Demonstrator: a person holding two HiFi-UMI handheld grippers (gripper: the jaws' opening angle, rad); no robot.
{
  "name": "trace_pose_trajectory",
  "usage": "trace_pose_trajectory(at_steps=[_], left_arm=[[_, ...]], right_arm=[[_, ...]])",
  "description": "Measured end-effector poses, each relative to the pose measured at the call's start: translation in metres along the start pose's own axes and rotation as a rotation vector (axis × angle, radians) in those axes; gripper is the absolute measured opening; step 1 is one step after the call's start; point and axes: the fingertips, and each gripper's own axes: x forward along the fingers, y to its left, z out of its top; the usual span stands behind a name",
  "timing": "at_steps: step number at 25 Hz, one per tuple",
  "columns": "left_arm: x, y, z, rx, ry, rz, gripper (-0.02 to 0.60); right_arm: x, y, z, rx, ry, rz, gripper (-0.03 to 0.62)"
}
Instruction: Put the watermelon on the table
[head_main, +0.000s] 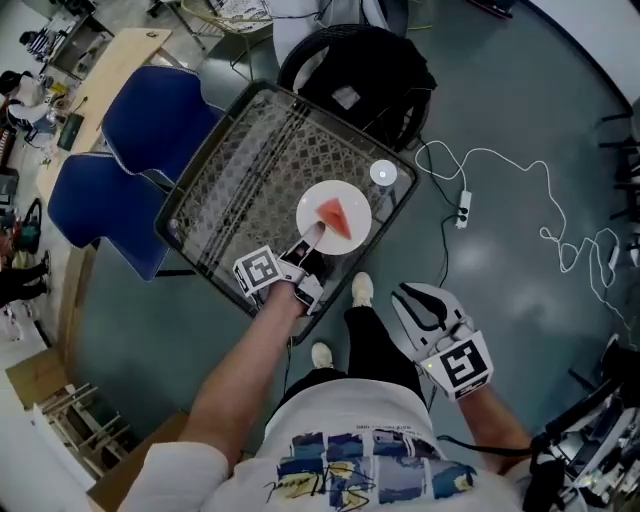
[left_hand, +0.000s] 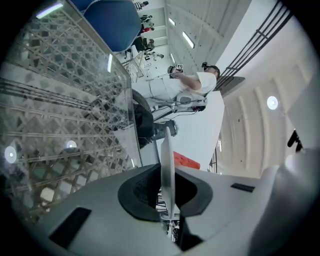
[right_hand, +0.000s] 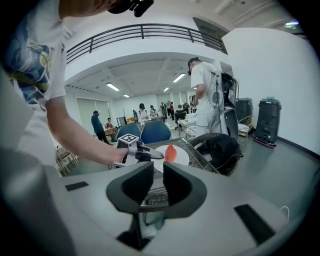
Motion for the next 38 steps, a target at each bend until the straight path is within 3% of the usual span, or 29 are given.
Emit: trace_pose_trajectory(at_steps=[9, 14, 21, 25, 38], left_arm=[[0.136, 0.091, 0.028, -0.029, 0.044, 0.129, 0.028], [0.171, 0.118, 0.031, -0.045, 0.059, 0.174, 0.028], [0.190, 0.130, 0.033, -0.006, 0.084, 0.253, 0.028], [0.189, 0.137, 0.037, 0.063, 0.113, 0.341, 0.029], [0.183, 0.145, 0.049, 0.399, 0.220, 0.631, 0.110]], right_arm=[[0.025, -0.109, -0.028, 0.087, 0.084, -0.031, 0.058], [0.029, -0.140, -0.040, 0.129, 0.114, -0.040, 0.058], [0.035, -0.164, -0.047, 0.164, 0.123, -0.039, 0.058], [0.041, -0.168, -0.045, 0.168, 0.118, -0.035, 0.058], [0.041, -0.171, -0.045, 0.206, 0.103, -0.027, 0.058]])
